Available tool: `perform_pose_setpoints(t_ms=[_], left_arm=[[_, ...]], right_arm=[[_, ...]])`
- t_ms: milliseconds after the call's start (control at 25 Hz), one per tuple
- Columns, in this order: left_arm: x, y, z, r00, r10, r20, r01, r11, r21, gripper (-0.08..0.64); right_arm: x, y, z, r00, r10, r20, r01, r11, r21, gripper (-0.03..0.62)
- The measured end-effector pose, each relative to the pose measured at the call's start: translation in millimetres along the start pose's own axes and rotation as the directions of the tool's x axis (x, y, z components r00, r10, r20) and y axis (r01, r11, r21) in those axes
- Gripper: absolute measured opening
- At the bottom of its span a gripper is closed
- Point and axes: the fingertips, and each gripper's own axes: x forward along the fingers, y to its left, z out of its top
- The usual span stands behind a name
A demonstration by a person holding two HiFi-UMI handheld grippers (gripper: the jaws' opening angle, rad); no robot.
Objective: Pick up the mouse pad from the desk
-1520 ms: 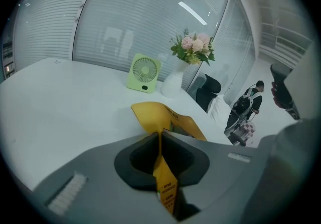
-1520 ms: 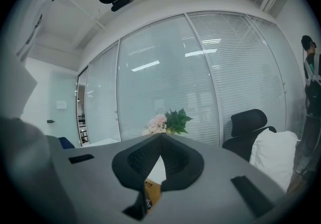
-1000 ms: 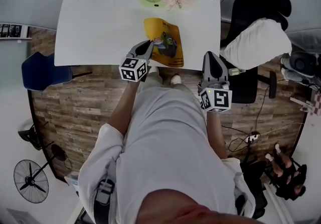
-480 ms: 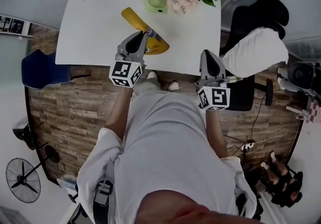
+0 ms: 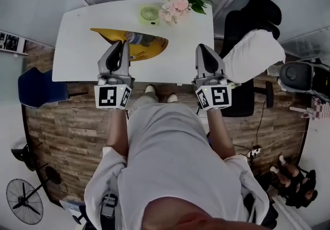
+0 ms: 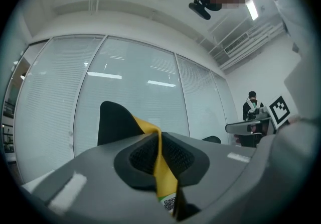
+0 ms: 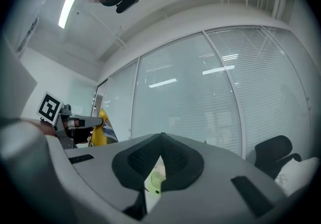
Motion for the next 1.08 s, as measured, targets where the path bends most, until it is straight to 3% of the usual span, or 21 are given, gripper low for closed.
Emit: perform_pose_setpoints(t_ms=[320, 520, 1080], left_arm=[[-12.5, -12.4, 11.4, 0.999, 0.041, 0.008, -0.042, 0.997, 0.069, 0.023], [-25.2, -12.9, 10.2, 0.999, 0.033, 0.021, -0.034, 0.998, 0.052, 0.023], [-66.1, 8.3, 17.5, 0.995, -0.087, 0.052, 0.089, 0.995, -0.035, 0.023]], right_arm=[[-2.4, -1.8, 21.8, 0.999, 0.021, 0.029, -0.02, 1.0, -0.01, 0.0], [-11.0, 15.1, 23.2, 0.999, 0.03, 0.026, -0.029, 0.999, -0.012, 0.002], [-1.9, 90.0, 33.1, 1.0, 0.004, -0.03, -0.006, 0.998, -0.061, 0.002]])
